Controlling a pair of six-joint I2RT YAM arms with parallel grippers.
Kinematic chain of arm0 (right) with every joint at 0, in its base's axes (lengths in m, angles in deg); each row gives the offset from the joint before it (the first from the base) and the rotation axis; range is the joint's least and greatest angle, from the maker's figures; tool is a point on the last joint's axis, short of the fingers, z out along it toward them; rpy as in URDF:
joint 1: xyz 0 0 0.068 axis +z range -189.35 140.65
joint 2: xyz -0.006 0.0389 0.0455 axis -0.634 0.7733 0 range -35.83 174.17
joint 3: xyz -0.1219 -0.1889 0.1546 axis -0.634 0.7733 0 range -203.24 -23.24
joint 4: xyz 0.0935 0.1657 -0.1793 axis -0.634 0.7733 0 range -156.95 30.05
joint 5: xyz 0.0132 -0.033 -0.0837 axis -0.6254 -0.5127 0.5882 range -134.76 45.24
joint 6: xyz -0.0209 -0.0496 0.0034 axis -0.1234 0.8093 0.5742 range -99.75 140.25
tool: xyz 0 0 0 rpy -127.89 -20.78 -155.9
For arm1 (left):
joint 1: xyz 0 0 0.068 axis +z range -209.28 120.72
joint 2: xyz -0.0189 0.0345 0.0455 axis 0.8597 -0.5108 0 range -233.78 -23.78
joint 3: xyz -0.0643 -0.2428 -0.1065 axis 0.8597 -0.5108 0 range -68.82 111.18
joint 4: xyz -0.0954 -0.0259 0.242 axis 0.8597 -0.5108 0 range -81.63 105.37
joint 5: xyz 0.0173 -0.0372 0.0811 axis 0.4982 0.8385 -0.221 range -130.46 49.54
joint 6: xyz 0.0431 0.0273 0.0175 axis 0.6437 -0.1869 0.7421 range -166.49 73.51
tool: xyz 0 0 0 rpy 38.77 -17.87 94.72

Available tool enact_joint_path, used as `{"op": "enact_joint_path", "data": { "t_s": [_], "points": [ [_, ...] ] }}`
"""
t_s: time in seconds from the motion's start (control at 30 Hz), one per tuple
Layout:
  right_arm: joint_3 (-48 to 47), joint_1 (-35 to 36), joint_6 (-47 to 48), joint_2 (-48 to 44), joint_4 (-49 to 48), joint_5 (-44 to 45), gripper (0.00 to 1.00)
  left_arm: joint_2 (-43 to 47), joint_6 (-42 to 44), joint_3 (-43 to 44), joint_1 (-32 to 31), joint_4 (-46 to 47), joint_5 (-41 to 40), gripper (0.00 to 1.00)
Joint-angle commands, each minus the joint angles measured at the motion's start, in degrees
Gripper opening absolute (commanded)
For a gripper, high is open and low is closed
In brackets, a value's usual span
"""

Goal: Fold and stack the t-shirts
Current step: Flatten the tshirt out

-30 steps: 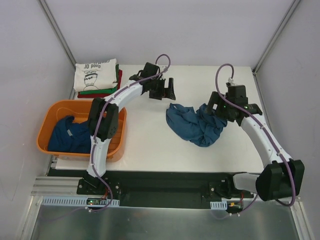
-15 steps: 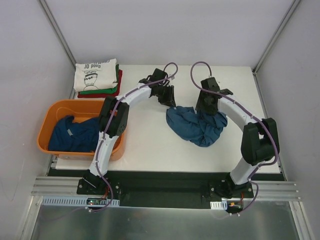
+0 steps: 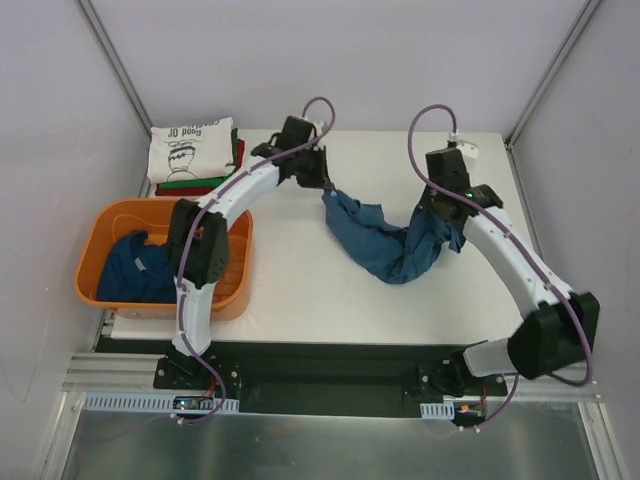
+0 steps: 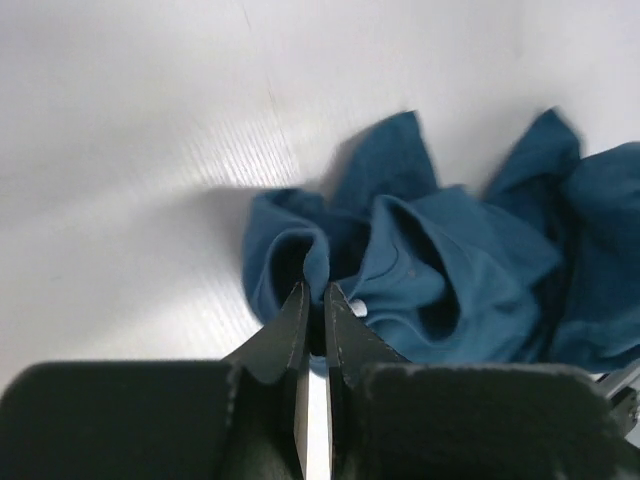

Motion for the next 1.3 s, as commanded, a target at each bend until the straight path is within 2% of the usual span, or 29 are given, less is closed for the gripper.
{"op": "enact_joint_path", "data": {
  "t_s": [0.0,0.17,0.37,0.57,0.7,0.83,0.9,0.93,0.97,1.03,1.07,1.13,1.2,1.27],
  "points": [
    [-1.82,-0.82,3.51,-14.46,1.56,4.99,0.02,17.90,3.43,-1.93,2.24,3.27,-6.27,0.00],
    [-4.63,-2.05,6.23,-25.28,4.19,4.73,0.01,35.54,5.01,-11.23,2.32,8.63,-12.87,0.00],
    [-9.55,-2.32,10.19,-36.27,6.04,4.73,0.01,53.13,5.19,-18.36,2.24,12.32,-20.25,0.00],
    [-11.93,-2.32,12.83,-43.13,6.57,5.95,0.01,61.51,4.84,-20.66,2.23,14.08,-19.30,0.00],
    [-12.37,-2.23,13.45,-42.44,7.35,10.08,0.01,59.07,3.79,-19.87,2.23,14.17,-18.15,0.00],
    [-13.95,-3.81,13.18,-33.94,11.22,16.23,0.01,49.79,3.26,-17.07,2.24,13.73,-18.42,0.00],
    [-12.99,-8.71,11.35,-30.06,13.06,14.58,0.01,44.76,2.73,-15.39,2.32,12.68,-18.94,0.00],
    [-12.29,-11.17,10.64,-26.04,13.34,9.87,0.01,38.64,2.56,-13.21,2.32,12.24,-18.51,0.00],
    [-11.33,-17.03,9.76,-23.91,13.42,6.17,0.01,35.19,2.47,-11.62,2.32,11.54,-18.51,0.02],
    [-7.90,-22.60,8.44,-16.47,11.68,-4.34,0.01,27.37,2.64,-4.80,2.41,7.86,-17.72,0.14],
    [-6.84,-26.36,8.26,-13.72,10.01,-6.59,0.01,19.15,2.47,-1.79,2.58,6.36,-15.28,0.31],
    [-6.13,-28.85,7.91,-4.44,6.84,-12.55,0.03,7.98,1.50,8.37,3.20,-0.11,-12.81,0.51],
    [-8.14,-30.53,7.38,1.83,7.01,-14.69,0.03,3.10,0.45,13.42,3.64,-3.31,-9.46,0.76],
    [-11.57,-30.80,7.82,8.79,7.10,-14.26,0.09,1.23,-0.61,15.03,3.90,-4.46,-7.35,0.84]
  ]
}}
